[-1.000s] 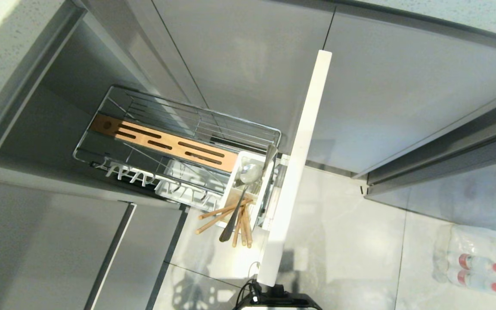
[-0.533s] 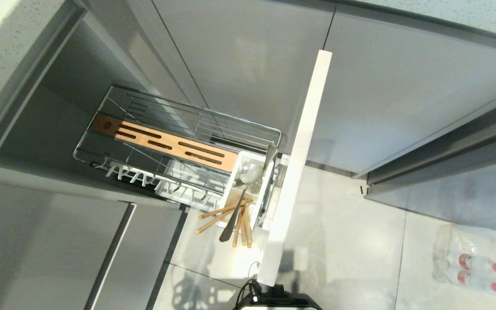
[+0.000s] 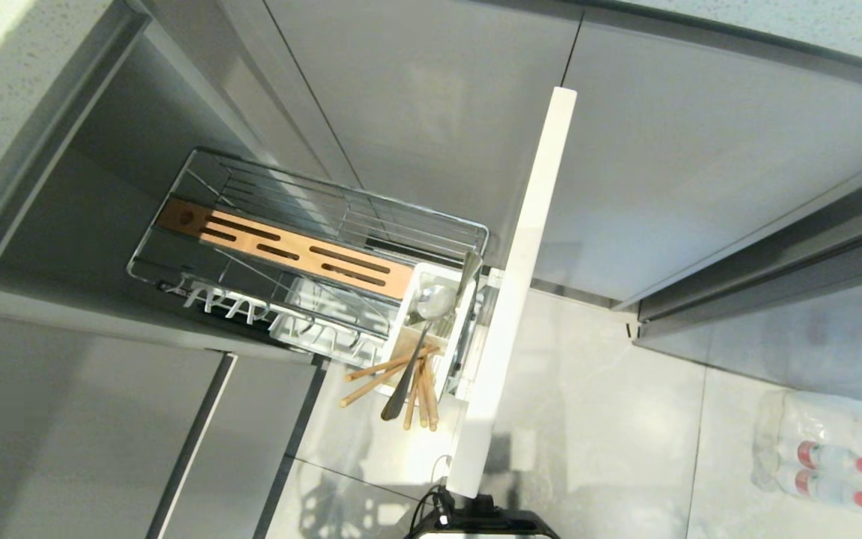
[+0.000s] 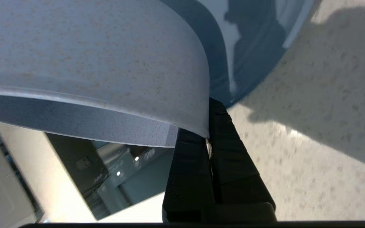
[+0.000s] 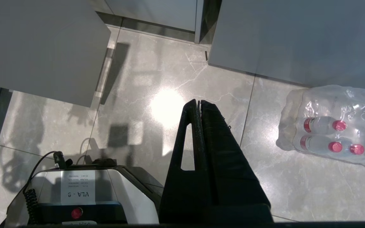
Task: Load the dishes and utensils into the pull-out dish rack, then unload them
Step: Take the spoon out of the cupboard
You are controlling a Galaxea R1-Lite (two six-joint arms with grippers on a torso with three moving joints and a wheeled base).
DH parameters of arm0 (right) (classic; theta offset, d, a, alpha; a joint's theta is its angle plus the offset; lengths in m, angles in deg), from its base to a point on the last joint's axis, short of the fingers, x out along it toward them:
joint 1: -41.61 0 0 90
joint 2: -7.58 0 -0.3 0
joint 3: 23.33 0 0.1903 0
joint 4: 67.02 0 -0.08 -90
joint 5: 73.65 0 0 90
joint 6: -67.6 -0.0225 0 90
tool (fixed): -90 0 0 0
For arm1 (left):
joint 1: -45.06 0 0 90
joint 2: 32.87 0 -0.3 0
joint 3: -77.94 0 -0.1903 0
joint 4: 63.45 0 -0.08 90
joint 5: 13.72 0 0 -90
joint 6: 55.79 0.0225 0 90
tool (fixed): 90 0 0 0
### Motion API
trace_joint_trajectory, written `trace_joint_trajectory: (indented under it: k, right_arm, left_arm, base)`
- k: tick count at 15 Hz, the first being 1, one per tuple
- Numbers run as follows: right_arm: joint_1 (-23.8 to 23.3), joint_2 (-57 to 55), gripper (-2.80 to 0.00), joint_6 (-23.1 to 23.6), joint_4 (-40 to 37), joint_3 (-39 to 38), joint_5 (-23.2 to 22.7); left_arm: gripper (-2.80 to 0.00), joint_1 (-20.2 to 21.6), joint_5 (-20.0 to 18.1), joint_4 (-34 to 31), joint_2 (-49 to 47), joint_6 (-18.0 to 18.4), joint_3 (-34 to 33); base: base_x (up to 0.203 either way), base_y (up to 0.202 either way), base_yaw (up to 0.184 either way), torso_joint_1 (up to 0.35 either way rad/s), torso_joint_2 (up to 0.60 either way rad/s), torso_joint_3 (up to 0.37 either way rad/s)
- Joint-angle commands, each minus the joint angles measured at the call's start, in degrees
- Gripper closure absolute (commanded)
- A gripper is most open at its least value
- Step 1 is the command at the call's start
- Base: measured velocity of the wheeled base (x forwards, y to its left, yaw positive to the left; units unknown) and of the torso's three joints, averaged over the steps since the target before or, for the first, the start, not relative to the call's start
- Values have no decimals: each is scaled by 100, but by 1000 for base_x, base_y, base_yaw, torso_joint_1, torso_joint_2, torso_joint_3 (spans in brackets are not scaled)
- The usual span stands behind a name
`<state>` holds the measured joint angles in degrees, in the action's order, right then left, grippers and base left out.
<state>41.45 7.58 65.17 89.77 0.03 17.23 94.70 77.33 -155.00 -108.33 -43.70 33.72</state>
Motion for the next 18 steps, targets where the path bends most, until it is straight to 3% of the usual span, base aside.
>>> trace_joint_trajectory:
  k: [1, 9, 10, 15, 18]
  right_arm:
    - [-2, -9, 0, -4, 2, 0, 0]
    - [6, -9, 0, -4, 2, 0, 0]
    - [0, -9, 0, -4, 2, 0, 0]
    - [2, -4, 0, -4, 2, 0, 0]
    - [-2, -3, 0, -4, 2, 0, 0]
  left_arm:
    - [0, 2, -17, 49, -126, 4, 9]
    - [0, 11, -43, 121, -249, -41, 71]
    - [-280, 11, -43, 122, -234, -42, 71]
    - [-280, 18, -42, 181, -170, -94, 71]
    - [-280, 21, 2, 498, -70, -362, 71]
  base:
    - [0, 0, 0, 0, 0, 0]
    - [0, 0, 0, 0, 0, 0]
    - [0, 0, 0, 0, 0, 0]
    - [0, 0, 0, 0, 0, 0]
    - [0, 0, 0, 0, 0, 0]
